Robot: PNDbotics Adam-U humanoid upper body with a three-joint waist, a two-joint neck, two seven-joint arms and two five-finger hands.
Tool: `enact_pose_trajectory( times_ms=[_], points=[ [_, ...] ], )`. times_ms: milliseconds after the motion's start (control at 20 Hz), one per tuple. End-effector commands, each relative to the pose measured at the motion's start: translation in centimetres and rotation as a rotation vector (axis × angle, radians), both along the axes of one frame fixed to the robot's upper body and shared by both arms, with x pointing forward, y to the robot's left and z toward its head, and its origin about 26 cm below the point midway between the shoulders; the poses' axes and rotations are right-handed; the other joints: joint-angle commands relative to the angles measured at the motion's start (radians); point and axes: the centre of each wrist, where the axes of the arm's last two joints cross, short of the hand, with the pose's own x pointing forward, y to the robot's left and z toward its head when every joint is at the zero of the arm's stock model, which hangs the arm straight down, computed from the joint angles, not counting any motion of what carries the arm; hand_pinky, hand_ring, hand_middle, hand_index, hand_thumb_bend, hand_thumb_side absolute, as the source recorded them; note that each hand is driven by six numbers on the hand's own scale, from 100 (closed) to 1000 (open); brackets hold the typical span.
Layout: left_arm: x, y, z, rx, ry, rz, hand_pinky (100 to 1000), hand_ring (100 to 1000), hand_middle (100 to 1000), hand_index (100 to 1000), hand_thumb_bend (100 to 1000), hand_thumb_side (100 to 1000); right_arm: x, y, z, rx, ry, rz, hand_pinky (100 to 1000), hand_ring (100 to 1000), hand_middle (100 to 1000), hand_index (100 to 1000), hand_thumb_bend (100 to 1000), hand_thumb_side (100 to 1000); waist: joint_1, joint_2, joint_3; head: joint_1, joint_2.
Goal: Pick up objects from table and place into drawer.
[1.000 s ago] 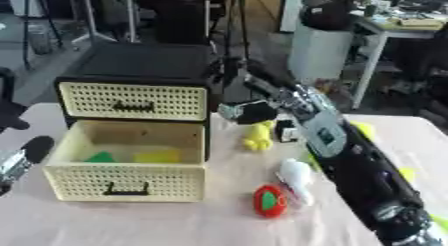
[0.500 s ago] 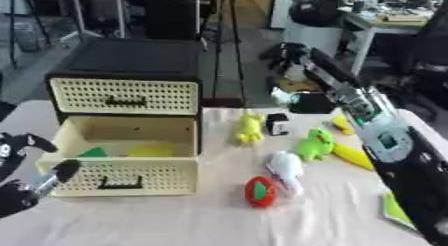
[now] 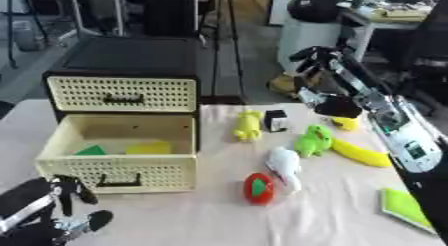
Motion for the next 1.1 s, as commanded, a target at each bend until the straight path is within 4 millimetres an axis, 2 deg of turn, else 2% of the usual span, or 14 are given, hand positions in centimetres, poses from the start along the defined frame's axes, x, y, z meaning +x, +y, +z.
enact_pose_trajectory(
  times_ms=[50, 350, 650, 900, 1100],
  points=[
    [1.0, -0.4, -0.1, 0.015, 0.06, -0.007, 558, 708, 809, 829, 588, 1000, -0.1, -0.6, 1.5, 0.001, -0.041, -0.006, 632, 725, 794, 856, 100, 516, 0.002, -0.007, -0.006, 0.006, 0.003],
    [3.0, -1.7, -1.8, 0.058, 0.084, 0.005, 725, 819, 901, 915, 554, 1000, 0.0, -0.2, 1.6, 0.007, -0.046, 0.005, 631, 724, 794, 856, 100, 521, -0.001, 0.002, -0.023, 0.02, -0.005],
    [5.0, -2.9, -2.8, 0.089, 0.034, 0.016, 751, 834, 908, 923, 528, 1000, 0.0, 0.2, 1.7, 0.012, -0.05, 0.018, 631, 724, 793, 857, 100, 522, -0.004, 0.011, -0.039, 0.032, -0.015],
    [6.4, -3.5, -2.4, 0.104, -0.048, 0.039, 754, 835, 905, 921, 517, 1000, 0.1, 0.5, 1.8, 0.012, -0.056, 0.029, 631, 723, 794, 857, 100, 523, -0.007, 0.019, -0.053, 0.04, -0.026],
    [7.4, -3.3, -2.0, 0.114, -0.099, 0.082, 757, 835, 902, 917, 511, 1000, 0.2, 0.7, 1.9, 0.011, -0.057, 0.036, 631, 724, 794, 857, 100, 524, -0.012, 0.027, -0.063, 0.046, -0.032]
  ],
)
